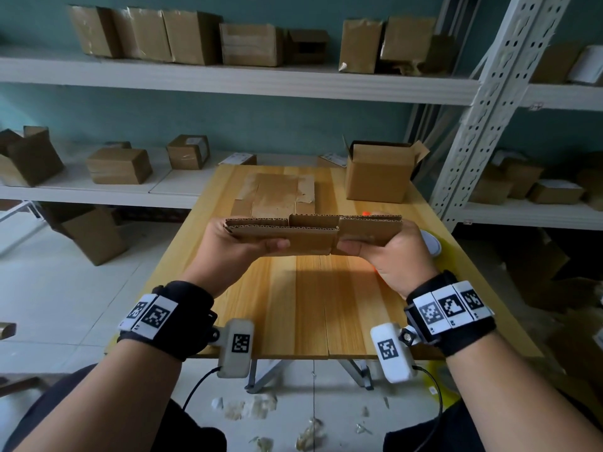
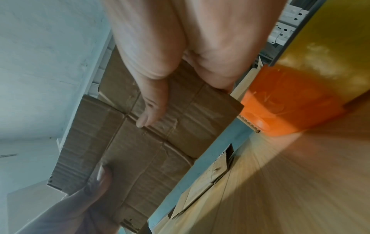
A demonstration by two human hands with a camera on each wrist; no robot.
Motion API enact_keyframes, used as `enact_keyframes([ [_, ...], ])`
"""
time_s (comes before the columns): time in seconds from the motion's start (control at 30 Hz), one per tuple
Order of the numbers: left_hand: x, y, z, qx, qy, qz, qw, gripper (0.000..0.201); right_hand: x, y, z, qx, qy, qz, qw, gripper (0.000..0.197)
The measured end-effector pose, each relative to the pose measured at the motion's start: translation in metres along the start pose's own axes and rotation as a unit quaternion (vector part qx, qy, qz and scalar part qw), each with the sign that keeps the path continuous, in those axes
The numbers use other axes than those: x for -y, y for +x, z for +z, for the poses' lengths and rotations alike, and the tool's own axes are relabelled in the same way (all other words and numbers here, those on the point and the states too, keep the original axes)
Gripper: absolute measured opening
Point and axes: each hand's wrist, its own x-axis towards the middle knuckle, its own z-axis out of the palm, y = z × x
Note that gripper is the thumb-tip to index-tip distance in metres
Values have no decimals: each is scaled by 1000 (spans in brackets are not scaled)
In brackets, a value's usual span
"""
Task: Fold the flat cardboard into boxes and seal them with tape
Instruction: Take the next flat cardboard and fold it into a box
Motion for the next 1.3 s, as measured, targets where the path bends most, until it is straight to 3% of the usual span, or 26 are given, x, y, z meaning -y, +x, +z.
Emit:
enact_keyframes([
  [0.13, -3, -3, 4, 4, 32, 8, 999, 28, 0, -1, -1, 5, 7, 3, 1000, 26],
  [0.37, -7, -7, 5, -11, 39, 16, 999, 25, 7, -6, -1, 27, -19, -7, 999, 53],
  [0.73, -6, -11, 6, 29, -4, -2, 1000, 35, 4, -6, -2, 34, 34, -28, 998, 62],
  [1.13, -6, -11, 8, 12, 15, 12, 1000, 38, 5, -5, 0, 22, 51, -15, 998, 82],
  [1.3, -13, -11, 10, 7, 40, 30, 999, 49, 8, -5, 4, 10, 41, -27, 999, 86],
])
